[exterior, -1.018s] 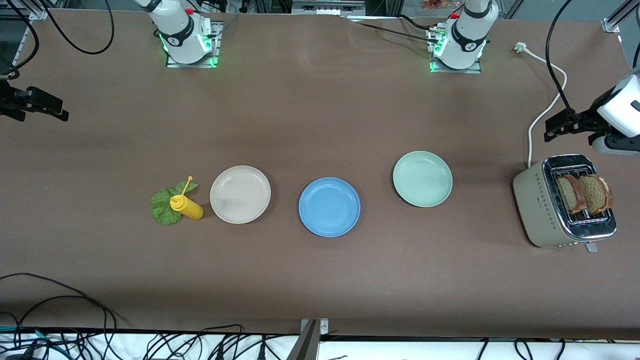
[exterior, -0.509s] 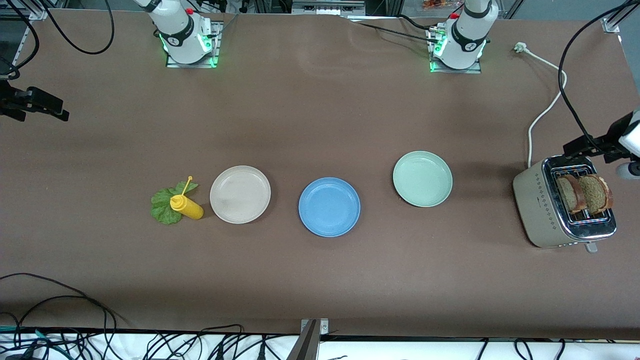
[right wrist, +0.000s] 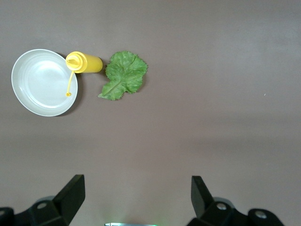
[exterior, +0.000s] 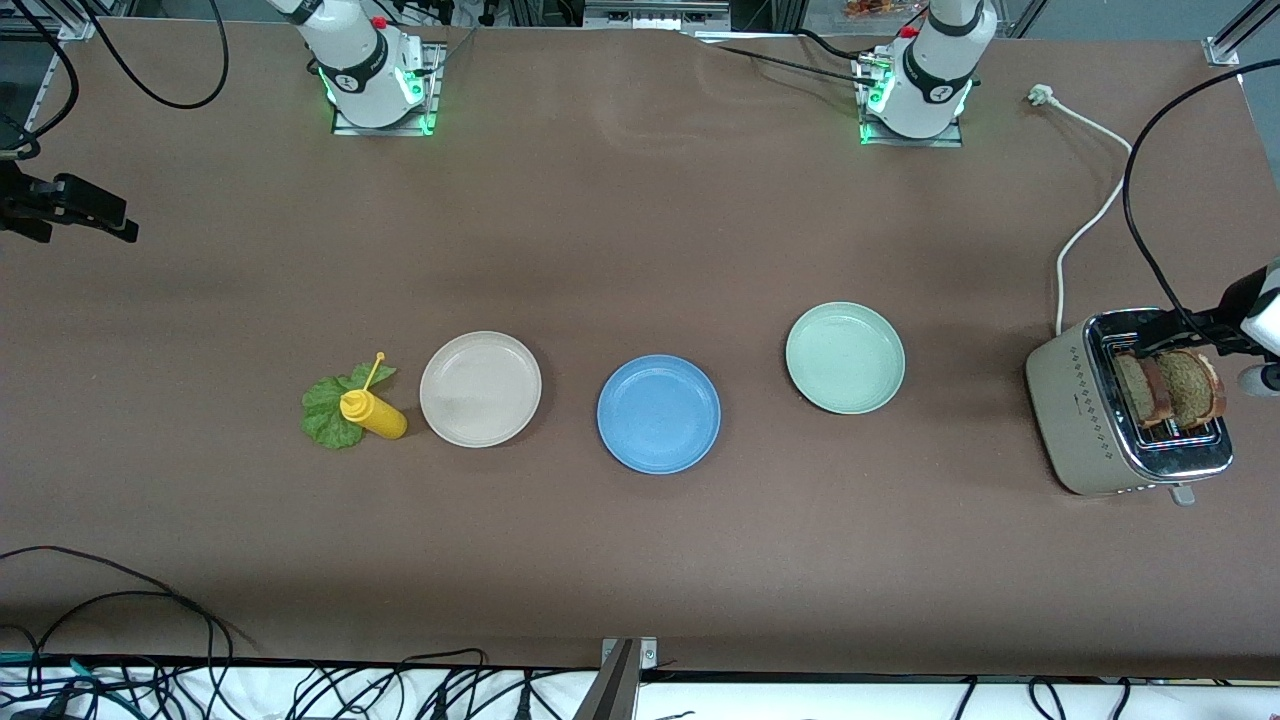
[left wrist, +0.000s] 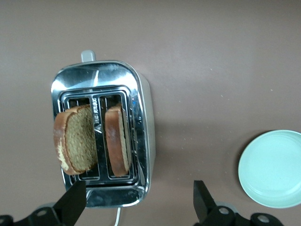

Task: Make sandwich in blue plate with both arms
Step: 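Move the left gripper down over the bread slice in the toaster, then grasp the bread slice with the left gripper and lift it out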

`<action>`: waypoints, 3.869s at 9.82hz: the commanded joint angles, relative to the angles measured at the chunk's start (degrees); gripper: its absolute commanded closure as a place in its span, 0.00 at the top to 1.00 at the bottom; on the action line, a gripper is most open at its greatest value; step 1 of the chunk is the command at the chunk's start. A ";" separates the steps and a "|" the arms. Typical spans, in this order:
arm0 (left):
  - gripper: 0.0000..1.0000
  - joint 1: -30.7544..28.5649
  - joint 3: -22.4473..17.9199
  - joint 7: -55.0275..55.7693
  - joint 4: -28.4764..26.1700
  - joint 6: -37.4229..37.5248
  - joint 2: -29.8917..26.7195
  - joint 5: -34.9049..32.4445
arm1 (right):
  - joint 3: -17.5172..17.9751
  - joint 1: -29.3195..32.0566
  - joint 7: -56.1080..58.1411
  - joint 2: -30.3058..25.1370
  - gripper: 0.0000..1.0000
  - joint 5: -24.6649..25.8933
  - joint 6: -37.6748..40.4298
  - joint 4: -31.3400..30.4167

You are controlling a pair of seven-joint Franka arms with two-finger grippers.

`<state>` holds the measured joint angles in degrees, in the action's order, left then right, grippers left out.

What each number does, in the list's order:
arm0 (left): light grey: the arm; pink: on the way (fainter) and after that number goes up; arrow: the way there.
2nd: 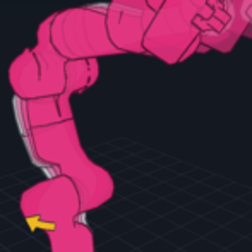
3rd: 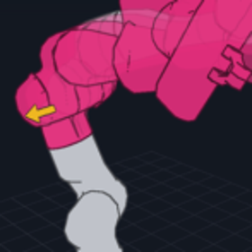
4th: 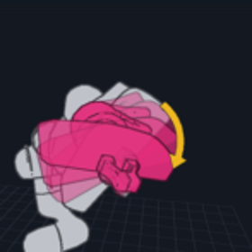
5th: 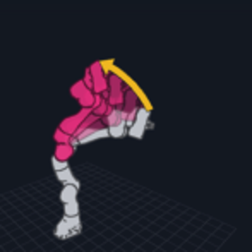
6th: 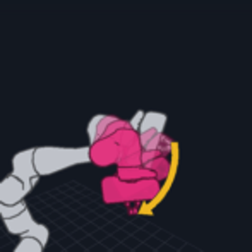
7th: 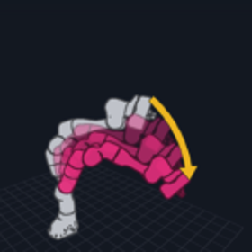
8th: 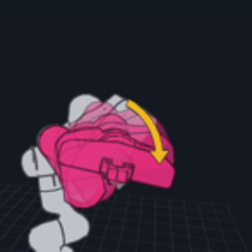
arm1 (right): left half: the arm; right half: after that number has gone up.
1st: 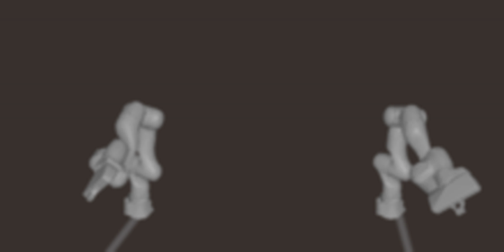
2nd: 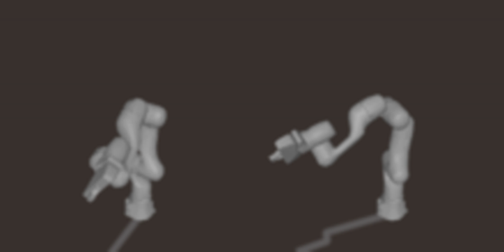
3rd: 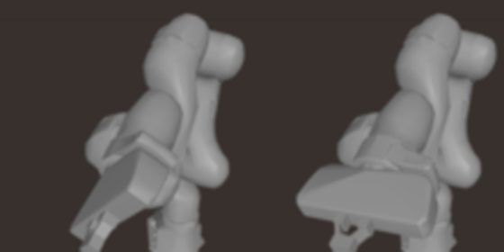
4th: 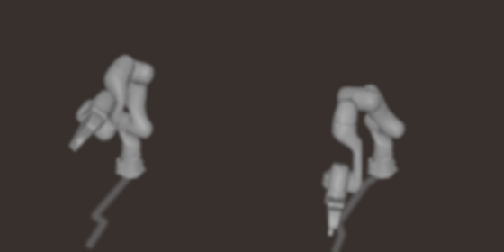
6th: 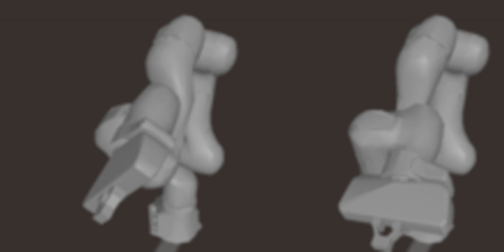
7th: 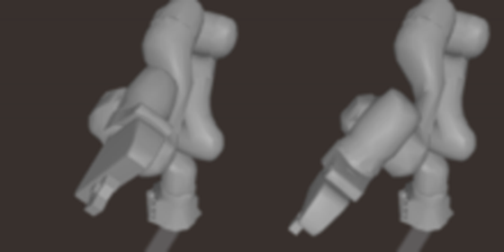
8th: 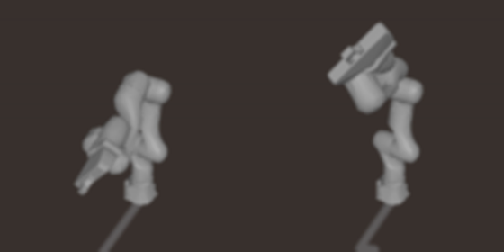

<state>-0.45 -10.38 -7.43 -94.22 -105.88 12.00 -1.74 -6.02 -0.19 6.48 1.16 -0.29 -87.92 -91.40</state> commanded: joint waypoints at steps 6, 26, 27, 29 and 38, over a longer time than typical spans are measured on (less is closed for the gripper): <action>1.00 -2.45 -1.57 -5.05 0.88 -7.76 8.38 3.85 | 0.04 0.28 0.56 0.25 1.00 -0.41 2.32 1.31; 0.00 -2.19 -1.66 -7.07 1.14 -6.97 6.12 -1.76 | -0.05 0.37 0.55 0.07 1.00 -0.24 2.41 1.31; 0.00 -2.10 -1.57 -7.07 1.49 -6.62 4.97 -2.38 | -0.05 0.37 0.64 0.07 1.00 0.29 2.41 1.31; 0.00 -2.01 -1.48 -7.86 5.16 -3.04 4.26 -3.62 | -0.05 0.37 0.64 0.07 1.00 0.38 2.41 1.32; 0.00 -1.13 5.26 -6.56 11.16 8.32 3.12 -0.30 | -0.05 0.37 0.64 0.07 1.00 0.47 2.67 1.49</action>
<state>-1.84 -8.10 -14.40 -83.81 -99.85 15.54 -4.06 -6.12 -0.10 6.50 1.09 -0.15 -86.58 -91.30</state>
